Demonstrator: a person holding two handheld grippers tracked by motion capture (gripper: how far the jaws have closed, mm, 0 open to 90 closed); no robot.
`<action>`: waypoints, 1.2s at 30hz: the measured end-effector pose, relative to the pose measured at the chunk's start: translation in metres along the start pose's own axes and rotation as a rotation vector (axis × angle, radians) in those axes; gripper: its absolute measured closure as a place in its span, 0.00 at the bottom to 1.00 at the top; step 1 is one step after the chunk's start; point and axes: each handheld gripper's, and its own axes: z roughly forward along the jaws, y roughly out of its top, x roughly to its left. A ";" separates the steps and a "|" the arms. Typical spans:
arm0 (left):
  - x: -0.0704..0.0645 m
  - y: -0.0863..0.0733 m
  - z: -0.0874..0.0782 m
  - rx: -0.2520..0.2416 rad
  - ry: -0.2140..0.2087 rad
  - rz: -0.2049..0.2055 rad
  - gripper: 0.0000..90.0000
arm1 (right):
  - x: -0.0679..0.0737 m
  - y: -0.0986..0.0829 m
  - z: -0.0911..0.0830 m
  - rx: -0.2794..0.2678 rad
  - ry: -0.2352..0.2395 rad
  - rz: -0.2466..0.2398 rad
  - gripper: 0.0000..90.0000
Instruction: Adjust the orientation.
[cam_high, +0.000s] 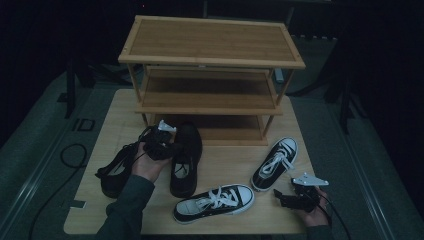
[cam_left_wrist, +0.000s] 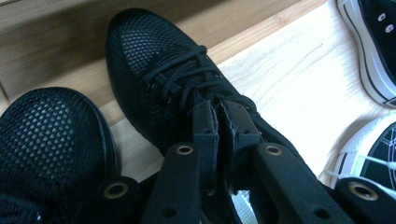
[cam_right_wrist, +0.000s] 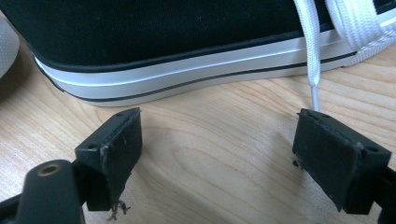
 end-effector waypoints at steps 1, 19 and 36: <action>-0.001 -0.001 0.000 -0.002 0.002 -0.002 0.93 | 0.000 0.000 0.000 0.000 0.000 0.000 0.18; -0.012 -0.021 0.002 0.033 0.085 -0.020 0.85 | 0.000 0.000 0.000 0.000 0.000 -0.001 0.18; 0.014 -0.044 -0.028 0.075 0.052 -0.019 0.97 | 0.000 0.000 0.000 0.000 0.000 0.001 0.18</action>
